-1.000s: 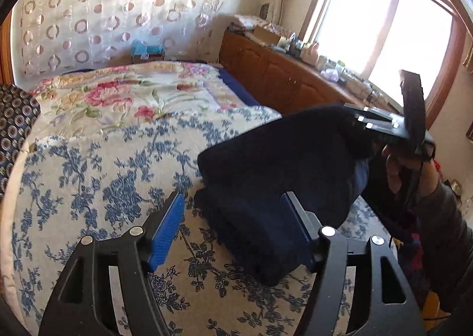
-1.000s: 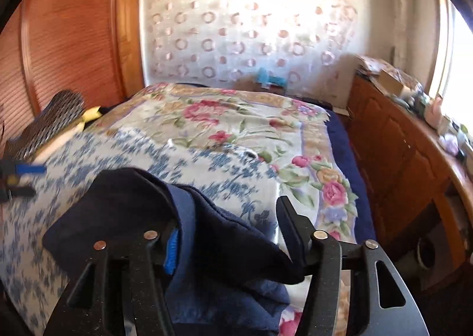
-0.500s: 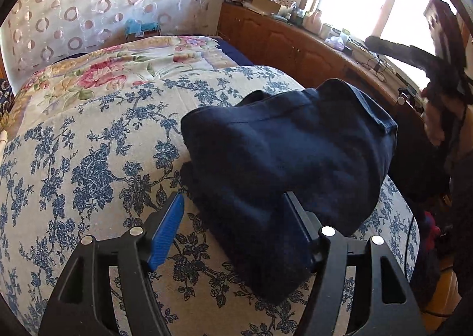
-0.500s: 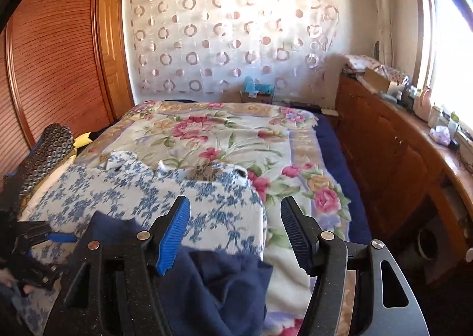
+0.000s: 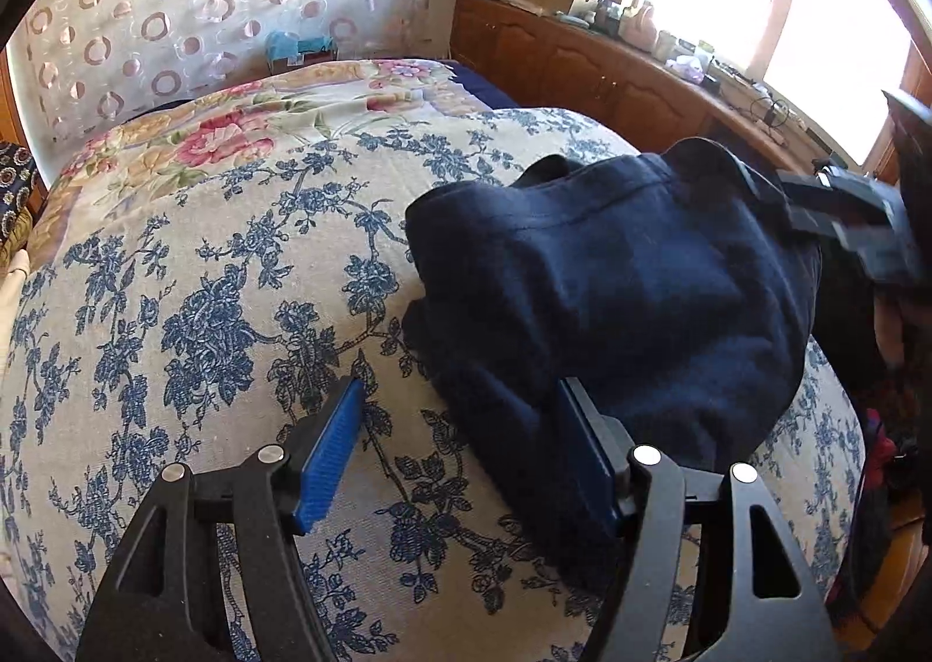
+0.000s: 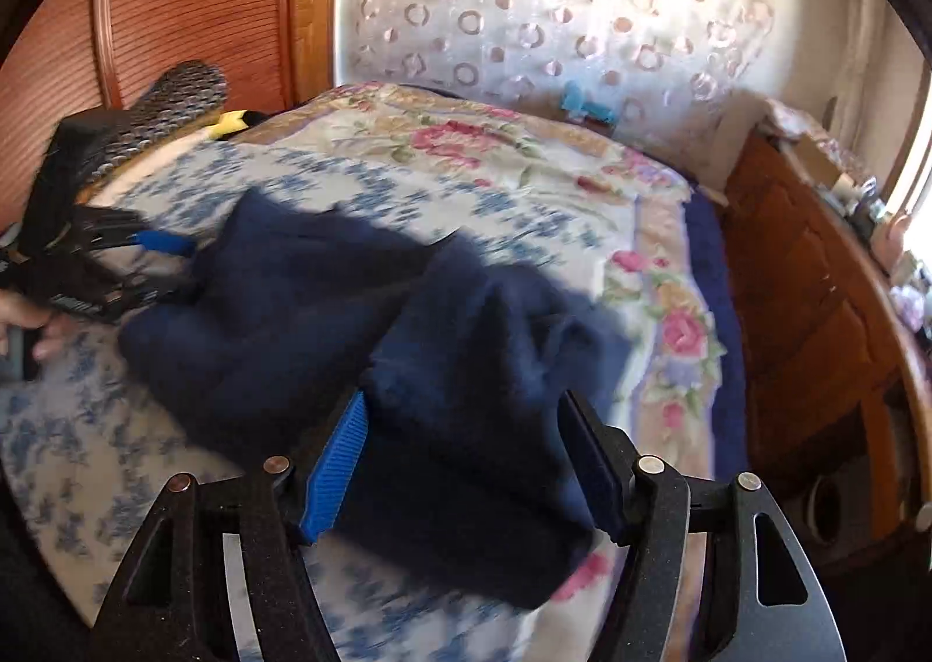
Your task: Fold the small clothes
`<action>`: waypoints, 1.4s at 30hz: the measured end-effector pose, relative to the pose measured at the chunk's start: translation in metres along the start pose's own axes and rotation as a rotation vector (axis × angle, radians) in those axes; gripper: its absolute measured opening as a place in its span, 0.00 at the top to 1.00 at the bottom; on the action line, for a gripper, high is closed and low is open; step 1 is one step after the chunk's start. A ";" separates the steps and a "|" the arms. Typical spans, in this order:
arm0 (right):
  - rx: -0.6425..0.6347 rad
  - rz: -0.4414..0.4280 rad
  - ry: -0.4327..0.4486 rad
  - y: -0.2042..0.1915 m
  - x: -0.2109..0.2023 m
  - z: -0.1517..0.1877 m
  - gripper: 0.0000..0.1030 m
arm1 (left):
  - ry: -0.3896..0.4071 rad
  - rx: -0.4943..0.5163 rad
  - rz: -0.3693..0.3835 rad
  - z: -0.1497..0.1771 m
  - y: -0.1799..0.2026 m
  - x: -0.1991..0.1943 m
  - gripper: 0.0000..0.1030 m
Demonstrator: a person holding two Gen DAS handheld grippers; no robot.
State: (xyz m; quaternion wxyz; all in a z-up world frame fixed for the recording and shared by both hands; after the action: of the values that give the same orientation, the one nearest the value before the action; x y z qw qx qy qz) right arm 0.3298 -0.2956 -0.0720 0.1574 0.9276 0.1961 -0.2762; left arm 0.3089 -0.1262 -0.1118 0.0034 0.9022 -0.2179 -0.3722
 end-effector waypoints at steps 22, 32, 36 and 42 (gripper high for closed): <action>0.469 -0.059 -0.042 0.077 -0.008 0.043 0.21 | -0.019 -0.129 0.130 -0.009 0.006 0.002 0.71; 0.511 -0.162 -0.076 0.079 0.006 0.038 0.62 | 0.107 -0.138 0.283 -0.032 0.022 -0.041 0.87; 0.471 -0.177 -0.044 0.069 0.000 0.034 0.80 | 0.177 -0.131 0.332 -0.048 0.027 -0.073 0.87; 0.336 -0.203 0.066 0.046 -0.021 -0.016 0.81 | 0.305 -0.096 0.263 -0.064 0.002 -0.137 0.87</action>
State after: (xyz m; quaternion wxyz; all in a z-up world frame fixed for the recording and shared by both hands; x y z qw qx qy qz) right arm 0.3415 -0.3353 -0.0390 -0.0349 0.9250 0.2446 -0.2888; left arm 0.2656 -0.0842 0.0269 0.1279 0.9108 -0.3126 -0.2376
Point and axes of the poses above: each gripper's, at about its wrist camera, not at the fingertips, and x roughly the way its jaws point, y to its right, z to its underside, the point moved 5 cm from there along x, roughly the way its jaws point, and after that the axes turned 9 degrees about y, right-handed, at the moved point
